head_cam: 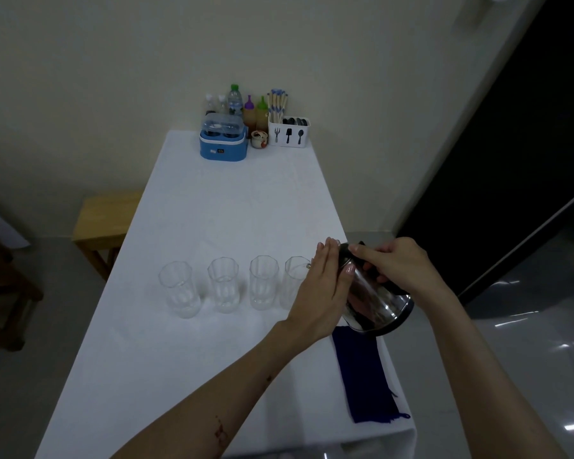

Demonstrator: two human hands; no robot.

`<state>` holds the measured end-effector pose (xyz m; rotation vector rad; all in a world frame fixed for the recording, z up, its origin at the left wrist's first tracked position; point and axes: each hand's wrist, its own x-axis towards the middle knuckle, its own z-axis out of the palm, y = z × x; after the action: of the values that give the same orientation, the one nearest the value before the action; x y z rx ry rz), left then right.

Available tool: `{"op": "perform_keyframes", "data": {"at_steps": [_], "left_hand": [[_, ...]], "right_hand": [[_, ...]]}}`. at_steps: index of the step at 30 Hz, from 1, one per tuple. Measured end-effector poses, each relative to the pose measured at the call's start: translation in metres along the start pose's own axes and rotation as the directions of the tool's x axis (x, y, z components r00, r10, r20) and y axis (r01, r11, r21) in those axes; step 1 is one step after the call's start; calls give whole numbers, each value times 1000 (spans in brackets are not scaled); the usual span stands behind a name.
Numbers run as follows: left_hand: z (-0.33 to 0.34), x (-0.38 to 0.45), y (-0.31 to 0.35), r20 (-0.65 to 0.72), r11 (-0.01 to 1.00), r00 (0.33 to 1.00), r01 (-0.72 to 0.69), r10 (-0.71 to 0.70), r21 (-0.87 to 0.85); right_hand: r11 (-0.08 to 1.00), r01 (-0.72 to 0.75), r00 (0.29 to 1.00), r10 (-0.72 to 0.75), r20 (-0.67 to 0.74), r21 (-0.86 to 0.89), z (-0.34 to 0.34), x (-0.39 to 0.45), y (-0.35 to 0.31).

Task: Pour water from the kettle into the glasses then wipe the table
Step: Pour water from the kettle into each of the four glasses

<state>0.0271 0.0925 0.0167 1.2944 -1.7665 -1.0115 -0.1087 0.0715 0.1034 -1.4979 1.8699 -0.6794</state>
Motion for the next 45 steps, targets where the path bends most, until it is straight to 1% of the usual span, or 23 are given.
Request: {"op": "perform_keyframes", "data": {"at_steps": [6,15,23,30,45], "left_hand": [[0,0,0,-3,1000,1000,2,-2,5],[1,1,-2,-15,996,999,-29,30,81],[1,0,2,-13,996,999,-44,45,81],[3,-1,-1,-17,998,999,-30,31,59],[2,3,-1,-31,998,999,-23,25,66]], "right_hand": [[1000,-5,1000,5,9,3,1,1,0],[1000,-9,1000,9,6,4,0,0,2],[1000,-17,1000,17,4,1,0,0,2],[1000,-26,1000,26,15,-9,1,2,0],[1000,11,1000,-11,25,-25,1,5,-2]]}}
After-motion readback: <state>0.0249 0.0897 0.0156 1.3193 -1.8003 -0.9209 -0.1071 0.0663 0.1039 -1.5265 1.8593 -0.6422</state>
